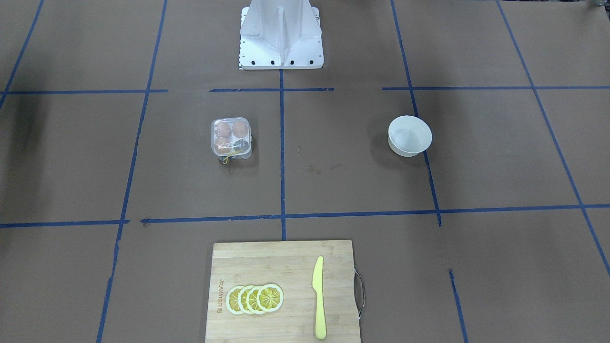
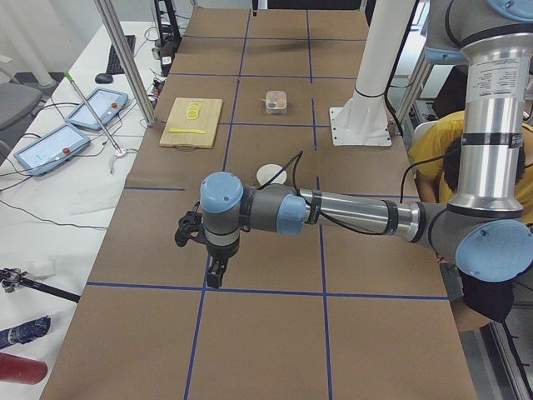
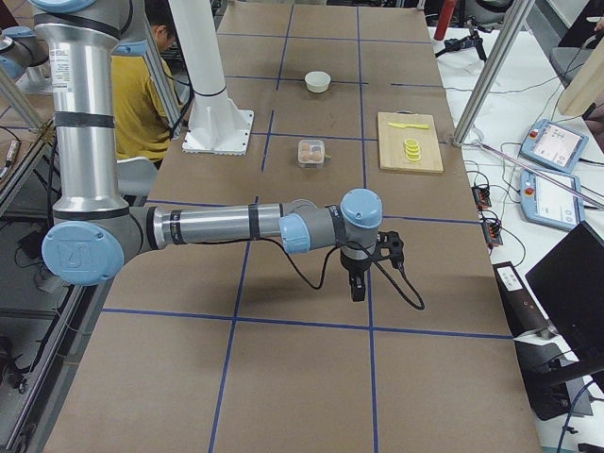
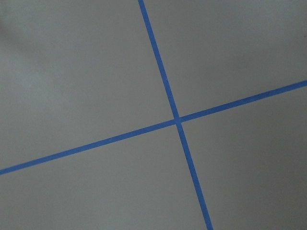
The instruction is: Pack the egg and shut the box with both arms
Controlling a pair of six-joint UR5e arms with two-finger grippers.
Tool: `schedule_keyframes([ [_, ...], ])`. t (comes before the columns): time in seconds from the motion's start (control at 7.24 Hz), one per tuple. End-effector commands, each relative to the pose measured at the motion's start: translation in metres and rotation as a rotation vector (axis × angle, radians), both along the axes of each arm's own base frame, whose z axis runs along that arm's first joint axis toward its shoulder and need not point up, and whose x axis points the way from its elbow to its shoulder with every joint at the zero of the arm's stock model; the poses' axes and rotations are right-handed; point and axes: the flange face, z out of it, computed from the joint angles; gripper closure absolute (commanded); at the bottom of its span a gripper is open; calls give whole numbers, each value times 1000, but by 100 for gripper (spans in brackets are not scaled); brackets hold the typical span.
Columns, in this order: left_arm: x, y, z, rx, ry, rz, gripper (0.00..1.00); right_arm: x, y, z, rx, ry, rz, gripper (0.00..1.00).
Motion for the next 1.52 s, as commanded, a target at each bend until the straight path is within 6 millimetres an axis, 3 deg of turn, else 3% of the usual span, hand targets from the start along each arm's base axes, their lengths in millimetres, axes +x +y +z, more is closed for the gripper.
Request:
schedule_keyframes([
  [0.0,22,4,15,-45,8,23,0,-6,-3,2,-9,9,-29,0],
  [0.14,40,4,15,-49,11,61,0,-6,-5,1,-3,9,-31,0],
  [0.69,43,-3,14,-61,11,68,0,-6,-3,-1,-9,-16,-30,0],
  [1.38,44,-25,-6,-12,-1,68,0,-11,-1,-4,-17,-65,-34,0],
])
